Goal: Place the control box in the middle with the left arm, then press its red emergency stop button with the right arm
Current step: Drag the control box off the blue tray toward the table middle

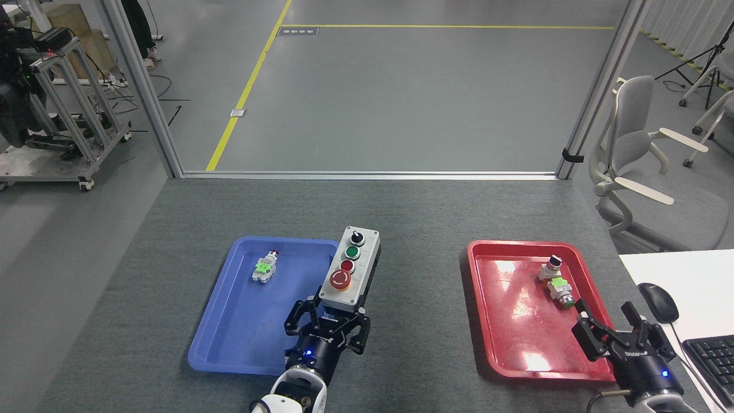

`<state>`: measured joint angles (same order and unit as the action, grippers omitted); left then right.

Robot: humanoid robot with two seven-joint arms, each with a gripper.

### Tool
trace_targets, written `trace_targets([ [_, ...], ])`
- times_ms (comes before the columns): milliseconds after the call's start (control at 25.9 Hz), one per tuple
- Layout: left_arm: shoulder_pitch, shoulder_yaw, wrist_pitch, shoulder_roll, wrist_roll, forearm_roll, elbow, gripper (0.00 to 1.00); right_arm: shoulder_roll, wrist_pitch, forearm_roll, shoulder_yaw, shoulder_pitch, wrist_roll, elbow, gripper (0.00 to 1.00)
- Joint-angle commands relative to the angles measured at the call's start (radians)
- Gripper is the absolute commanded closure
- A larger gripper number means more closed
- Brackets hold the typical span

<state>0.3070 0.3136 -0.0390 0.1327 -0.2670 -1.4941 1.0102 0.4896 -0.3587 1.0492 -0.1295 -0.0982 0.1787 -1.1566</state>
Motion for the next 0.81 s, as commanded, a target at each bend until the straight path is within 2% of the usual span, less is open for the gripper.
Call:
trace_targets([
  [0,0.032,0.179,-0.098,0.008,0.046,0.11,0.001,1.0,0.003,0.001,0.0,0.001,0.0,-0.001,0.0,0.0],
  [116,0.049,0.248,-0.134,0.008,0.041,0.21,-0.001,1.0,0.003,0.003,0.0,-0.001,0.0,-0.001,0.0,0.0],
  [309,0.049,0.331,-0.183,0.007,0.029,0.298,-0.062,1.0,0.004,0.004,0.0,0.001,0.0,-0.001,0.0,0.0],
  [772,0.052,0.361,-0.2,0.008,-0.029,0.368,-0.194,1.0,0.003,0.0,0.0,-0.001,0.008,-0.001,0.001,0.0],
])
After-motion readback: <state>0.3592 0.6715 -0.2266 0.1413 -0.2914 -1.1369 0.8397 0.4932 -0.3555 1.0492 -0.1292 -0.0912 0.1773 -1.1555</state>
